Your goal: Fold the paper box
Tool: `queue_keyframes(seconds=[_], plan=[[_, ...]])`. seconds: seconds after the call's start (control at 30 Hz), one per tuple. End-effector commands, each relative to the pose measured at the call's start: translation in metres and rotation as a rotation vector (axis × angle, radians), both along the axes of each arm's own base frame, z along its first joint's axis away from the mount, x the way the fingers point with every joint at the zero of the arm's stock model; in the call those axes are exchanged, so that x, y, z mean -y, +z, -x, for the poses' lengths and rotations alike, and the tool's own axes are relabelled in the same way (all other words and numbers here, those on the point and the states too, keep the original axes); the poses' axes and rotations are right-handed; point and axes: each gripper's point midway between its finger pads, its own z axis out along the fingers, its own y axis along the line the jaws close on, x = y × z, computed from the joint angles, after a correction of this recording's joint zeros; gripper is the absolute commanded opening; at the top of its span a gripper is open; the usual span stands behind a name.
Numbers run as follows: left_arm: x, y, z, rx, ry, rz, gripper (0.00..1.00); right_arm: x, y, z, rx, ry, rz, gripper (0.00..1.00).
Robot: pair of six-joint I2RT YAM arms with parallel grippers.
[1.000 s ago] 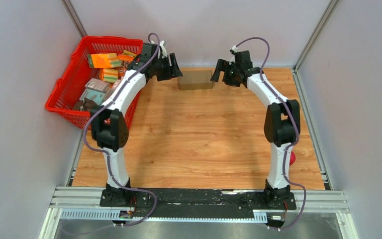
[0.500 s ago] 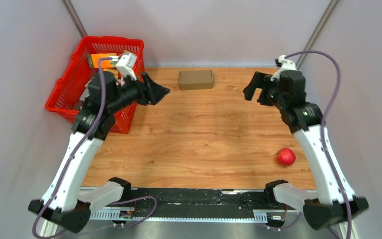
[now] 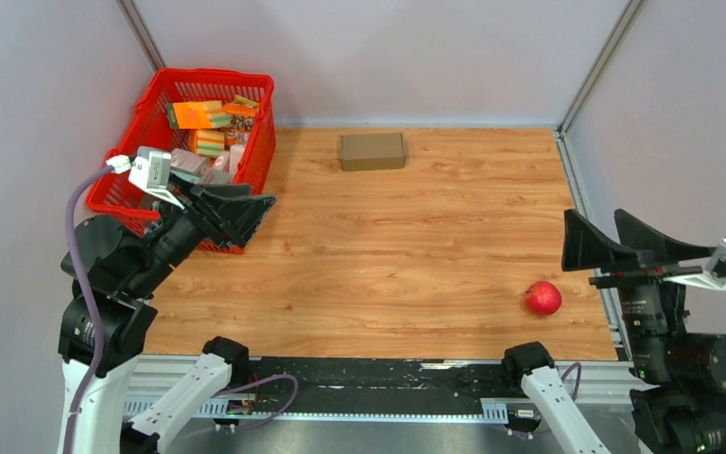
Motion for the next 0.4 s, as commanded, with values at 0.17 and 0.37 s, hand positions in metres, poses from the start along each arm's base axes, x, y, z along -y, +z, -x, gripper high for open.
queue_keyframes(seconds=[0.17,0.37], plan=[[-0.021,0.007,0.004,0.061,0.105,0.005,0.73,-0.007,-0.007,-0.017,0.031,0.014,0.022,1.00],[-0.021,0.003,0.002,0.050,0.112,0.000,0.73,-0.013,-0.012,-0.013,0.063,0.047,0.033,1.00]])
